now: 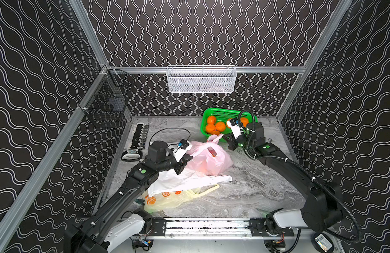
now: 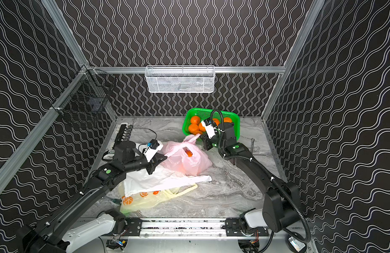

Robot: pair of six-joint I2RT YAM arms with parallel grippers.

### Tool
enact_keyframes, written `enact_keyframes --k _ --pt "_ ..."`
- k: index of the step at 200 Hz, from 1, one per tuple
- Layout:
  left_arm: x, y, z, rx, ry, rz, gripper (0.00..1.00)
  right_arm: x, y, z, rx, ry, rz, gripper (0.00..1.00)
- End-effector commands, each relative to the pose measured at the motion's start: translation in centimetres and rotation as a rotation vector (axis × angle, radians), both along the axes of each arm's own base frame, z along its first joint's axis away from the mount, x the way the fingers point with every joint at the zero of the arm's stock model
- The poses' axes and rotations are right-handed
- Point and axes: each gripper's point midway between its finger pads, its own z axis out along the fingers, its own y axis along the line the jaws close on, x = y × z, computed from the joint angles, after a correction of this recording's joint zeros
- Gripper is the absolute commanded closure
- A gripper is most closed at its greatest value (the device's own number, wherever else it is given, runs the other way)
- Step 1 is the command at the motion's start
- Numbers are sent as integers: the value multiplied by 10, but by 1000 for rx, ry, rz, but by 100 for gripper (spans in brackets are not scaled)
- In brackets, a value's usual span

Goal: Place the oranges into plastic bags & tie knots
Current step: Tie the plastic bag at the center of the board.

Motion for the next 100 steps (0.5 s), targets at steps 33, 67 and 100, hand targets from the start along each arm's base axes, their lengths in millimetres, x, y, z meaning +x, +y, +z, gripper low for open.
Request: enact_keyframes --k 33,67,100 --pt "24 38 -44 76 340 388 100 19 -77 -19 -144 37 -380 100" --pt "37 59 -67 102 406 484 100 19 -111 -42 -192 138 -484 100" --pt "51 81 -91 101 497 581 100 16 -130 -62 -231 220 -524 100"
